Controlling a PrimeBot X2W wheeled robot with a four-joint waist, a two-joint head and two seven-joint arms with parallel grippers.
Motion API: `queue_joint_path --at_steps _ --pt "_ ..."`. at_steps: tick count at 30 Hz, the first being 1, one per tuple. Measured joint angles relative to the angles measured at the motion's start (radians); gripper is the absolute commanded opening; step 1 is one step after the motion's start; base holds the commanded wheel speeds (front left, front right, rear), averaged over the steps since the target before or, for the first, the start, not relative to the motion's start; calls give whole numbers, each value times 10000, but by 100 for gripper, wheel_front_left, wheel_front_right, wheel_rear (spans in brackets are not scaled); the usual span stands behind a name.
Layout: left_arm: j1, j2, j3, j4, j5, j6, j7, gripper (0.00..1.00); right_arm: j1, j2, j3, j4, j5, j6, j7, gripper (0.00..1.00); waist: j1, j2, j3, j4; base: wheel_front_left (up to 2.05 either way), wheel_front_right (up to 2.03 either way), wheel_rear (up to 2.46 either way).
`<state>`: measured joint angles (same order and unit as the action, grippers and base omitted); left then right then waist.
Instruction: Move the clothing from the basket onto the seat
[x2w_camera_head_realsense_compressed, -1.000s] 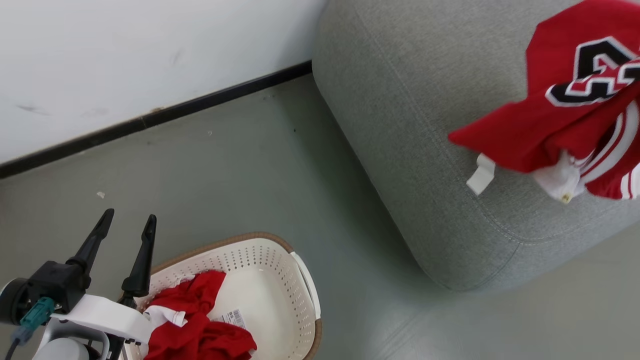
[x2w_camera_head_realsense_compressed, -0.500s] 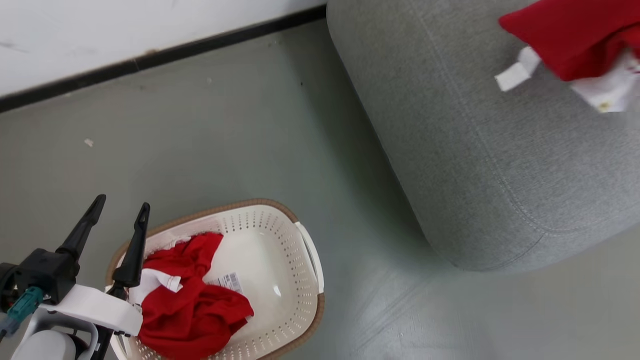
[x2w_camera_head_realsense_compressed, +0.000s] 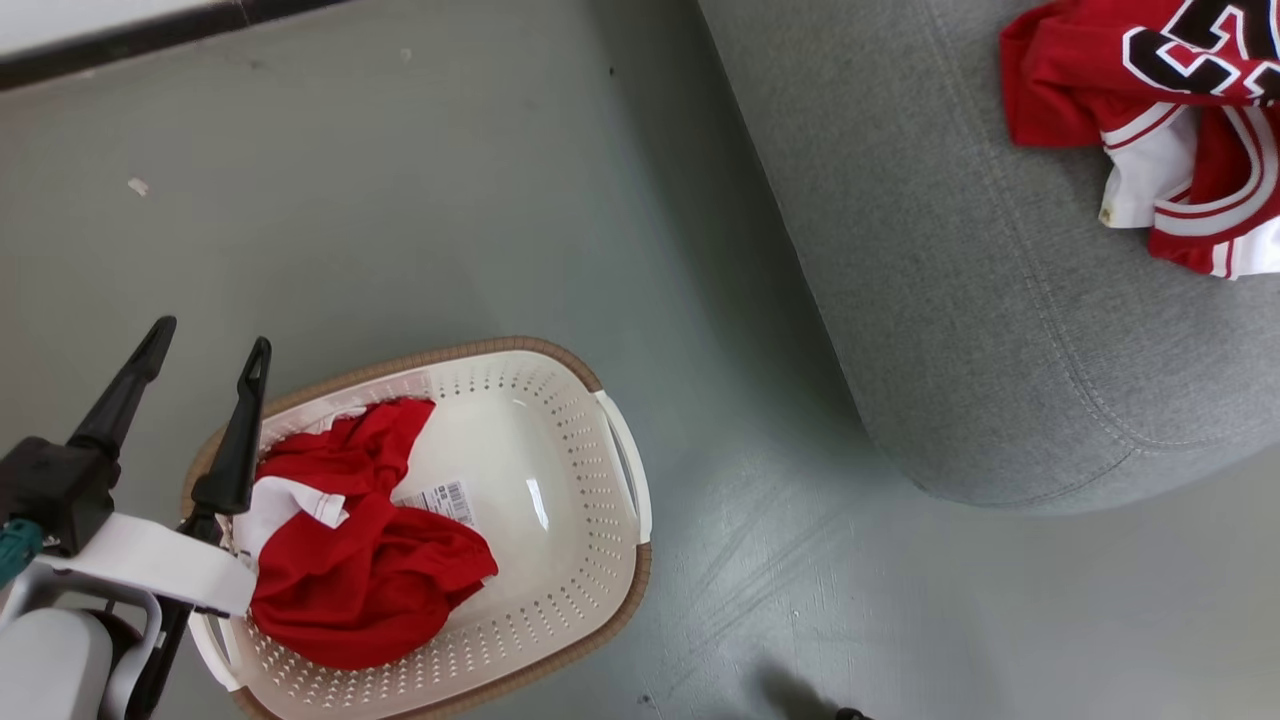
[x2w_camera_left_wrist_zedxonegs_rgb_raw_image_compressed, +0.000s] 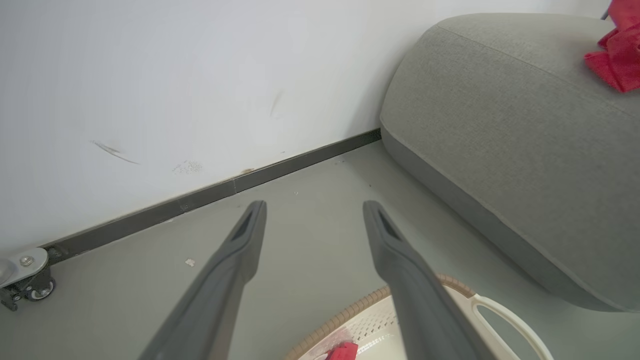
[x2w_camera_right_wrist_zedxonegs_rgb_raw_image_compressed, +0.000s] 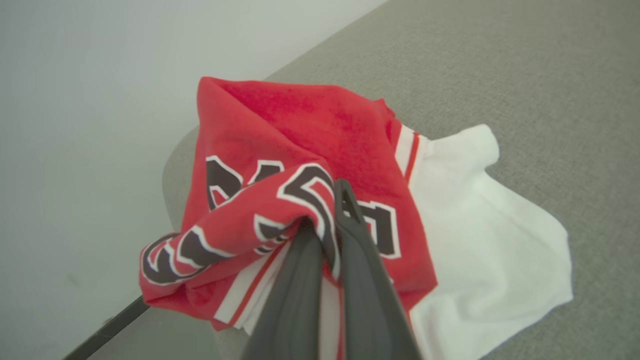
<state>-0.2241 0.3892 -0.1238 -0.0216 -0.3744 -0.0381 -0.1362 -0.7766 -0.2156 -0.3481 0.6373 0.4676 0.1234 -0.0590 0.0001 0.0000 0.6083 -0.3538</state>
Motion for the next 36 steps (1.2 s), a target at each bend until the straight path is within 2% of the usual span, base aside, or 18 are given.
queue_joint_path --at_steps 7,11,12,14,15,30,36 --pt "-336 115 0 -105 69 -2 52 100 -373 309 -345 610 -46 0 399 0 0 0 397 -27 0 0 0" --pt "-476 196 44 -150 86 -2 121 100 -604 253 -366 754 -522 0 430 0 0 0 609 -75 0 0 0" --pt "-520 213 67 -157 86 -2 121 100 -666 242 -368 792 -604 0 430 24 0 0 656 -92 0 0 0" --pt "-578 251 136 -203 100 0 121 100 -740 244 -360 811 -811 0 414 55 0 0 745 -130 0 0 0" --pt "-594 268 169 -198 102 0 119 100 -769 268 -351 842 -897 0 401 100 0 0 782 -159 0 0 0" --pt "-755 188 157 190 100 0 8 100 -593 734 -303 719 -2176 0 -633 100 0 0 623 -398 0 0 0" --pt "-755 58 127 449 96 0 -174 100 18 909 -456 414 -2435 0 -974 100 0 0 410 -393 0 0 0"
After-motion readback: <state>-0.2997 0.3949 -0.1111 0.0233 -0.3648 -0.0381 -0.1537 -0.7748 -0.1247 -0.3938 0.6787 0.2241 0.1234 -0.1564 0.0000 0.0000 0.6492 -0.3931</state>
